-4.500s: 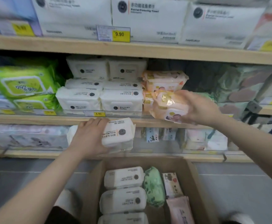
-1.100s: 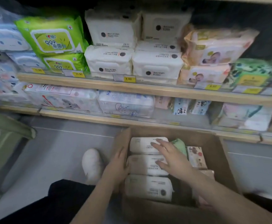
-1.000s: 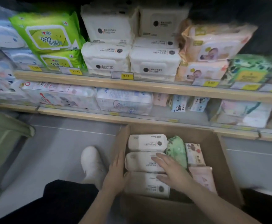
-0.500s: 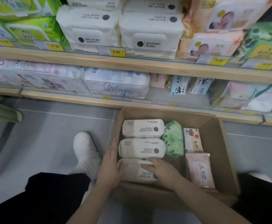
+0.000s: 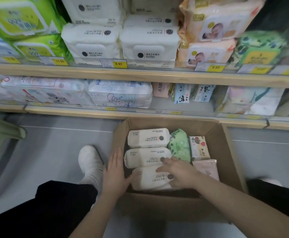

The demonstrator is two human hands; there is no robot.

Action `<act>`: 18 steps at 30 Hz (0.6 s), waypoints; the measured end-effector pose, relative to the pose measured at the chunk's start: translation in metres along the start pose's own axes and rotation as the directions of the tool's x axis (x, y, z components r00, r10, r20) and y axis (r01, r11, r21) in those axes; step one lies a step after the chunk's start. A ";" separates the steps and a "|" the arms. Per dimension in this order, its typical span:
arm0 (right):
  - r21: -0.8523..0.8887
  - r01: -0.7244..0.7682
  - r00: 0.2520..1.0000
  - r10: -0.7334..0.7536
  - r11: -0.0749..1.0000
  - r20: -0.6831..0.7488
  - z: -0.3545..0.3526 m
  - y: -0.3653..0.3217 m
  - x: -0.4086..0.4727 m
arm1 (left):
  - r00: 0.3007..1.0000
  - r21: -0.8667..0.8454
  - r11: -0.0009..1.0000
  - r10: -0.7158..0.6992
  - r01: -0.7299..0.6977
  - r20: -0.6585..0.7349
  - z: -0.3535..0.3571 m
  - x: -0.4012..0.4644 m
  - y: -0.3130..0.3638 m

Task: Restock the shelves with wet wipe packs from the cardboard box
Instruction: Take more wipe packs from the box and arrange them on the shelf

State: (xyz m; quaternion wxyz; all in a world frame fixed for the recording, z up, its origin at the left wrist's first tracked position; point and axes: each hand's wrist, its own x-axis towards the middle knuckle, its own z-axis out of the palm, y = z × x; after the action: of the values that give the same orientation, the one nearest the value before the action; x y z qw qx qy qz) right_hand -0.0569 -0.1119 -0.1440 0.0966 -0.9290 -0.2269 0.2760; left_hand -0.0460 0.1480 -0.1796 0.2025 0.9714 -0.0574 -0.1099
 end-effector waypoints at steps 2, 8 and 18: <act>0.075 -0.028 0.999 0.030 0.997 -0.020 -0.018 0.011 -0.021 | 0.999 0.130 0.991 0.039 -0.042 0.026 -0.011 0.002 0.015; 0.376 -0.081 0.980 0.143 0.923 -0.139 -0.080 0.032 -0.093 | 0.862 -0.100 0.964 0.266 -0.247 0.431 -0.044 0.017 0.094; 0.621 -0.034 0.961 0.197 0.783 -0.195 -0.120 0.031 -0.163 | 0.868 -0.483 0.855 0.376 -0.189 0.325 -0.111 0.027 0.159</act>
State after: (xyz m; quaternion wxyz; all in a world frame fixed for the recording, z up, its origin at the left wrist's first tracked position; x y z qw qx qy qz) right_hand -0.1001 -0.2233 0.0223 0.4023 -0.8868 -0.0537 0.2208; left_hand -0.0041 0.0408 -0.0214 0.4123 0.8364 -0.2174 -0.2884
